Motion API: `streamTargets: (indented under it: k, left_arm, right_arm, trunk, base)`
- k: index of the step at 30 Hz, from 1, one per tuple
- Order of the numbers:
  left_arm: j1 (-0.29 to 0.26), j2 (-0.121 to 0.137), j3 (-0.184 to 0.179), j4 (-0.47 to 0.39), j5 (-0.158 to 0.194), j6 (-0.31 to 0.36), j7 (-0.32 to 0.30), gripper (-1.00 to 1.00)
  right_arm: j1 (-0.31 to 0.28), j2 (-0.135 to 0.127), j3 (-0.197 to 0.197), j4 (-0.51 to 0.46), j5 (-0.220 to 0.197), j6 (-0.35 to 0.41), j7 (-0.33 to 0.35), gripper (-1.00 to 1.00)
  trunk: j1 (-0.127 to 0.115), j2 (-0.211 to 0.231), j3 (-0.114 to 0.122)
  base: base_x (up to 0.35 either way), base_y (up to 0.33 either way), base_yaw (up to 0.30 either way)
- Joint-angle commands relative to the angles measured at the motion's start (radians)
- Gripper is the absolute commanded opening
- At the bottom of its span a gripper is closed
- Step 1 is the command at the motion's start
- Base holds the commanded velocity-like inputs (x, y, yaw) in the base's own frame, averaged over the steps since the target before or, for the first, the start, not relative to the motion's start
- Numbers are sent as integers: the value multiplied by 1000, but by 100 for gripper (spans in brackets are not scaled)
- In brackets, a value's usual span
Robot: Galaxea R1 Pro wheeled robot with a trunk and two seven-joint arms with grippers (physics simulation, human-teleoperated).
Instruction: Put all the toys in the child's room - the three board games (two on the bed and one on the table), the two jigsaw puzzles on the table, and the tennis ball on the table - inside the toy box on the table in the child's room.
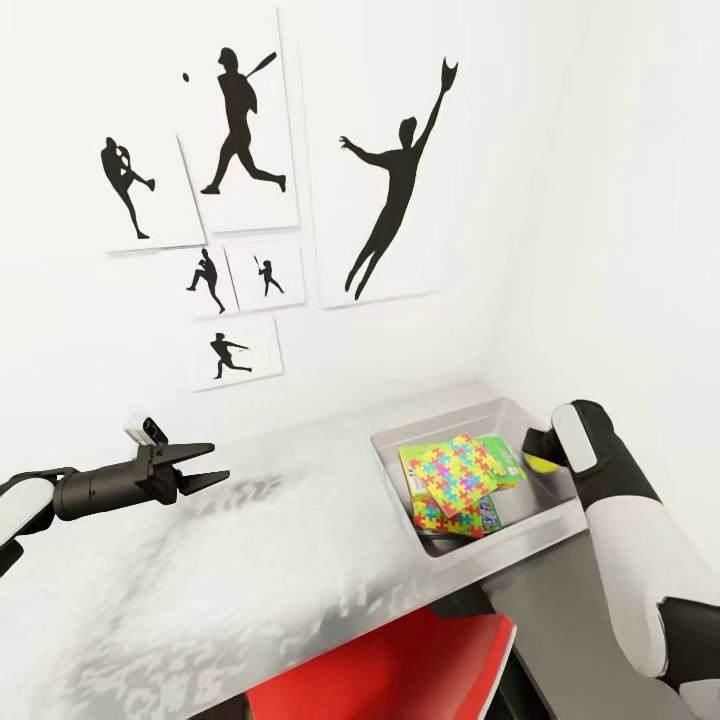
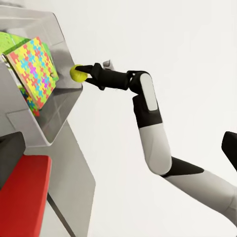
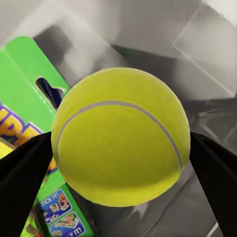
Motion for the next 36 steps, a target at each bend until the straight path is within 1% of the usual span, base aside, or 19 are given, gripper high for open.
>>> streamTargets:
  k: [1,5,10,23,29,36]
  left_arm:
    - [-2,1,-3,1,-1,2,-6,100]
    - [-2,1,-3,1,-1,2,-6,100]
    - [-2,1,-3,1,-1,2,-6,100]
    - [-2,1,-3,1,-1,2,-6,100]
    - [-2,1,-3,1,-1,2,-6,100]
    - [-2,1,-3,1,-1,2,-6,100]
  right_arm:
    - [-8,0,0,-1,-11,12,-11,-100]
    - [-31,2,0,-1,-12,37,-13,-100]
    - [-54,4,1,6,-12,45,-17,-100]
    - [-58,3,3,16,-12,49,-19,-100]
    - [-67,3,3,43,-11,49,-19,-100]
    - [-71,4,3,50,-10,49,-19,-100]
  trunk:
    - [1,-2,-2]
    - [1,-2,-2]
    - [1,-2,-2]
    - [1,-2,-2]
    - [1,-2,-2]
    - [1,-2,-2]
  base:
    - [0,0,0]
    - [0,0,0]
    - [0,0,0]
    - [0,0,0]
    - [0,0,0]
    - [0,0,0]
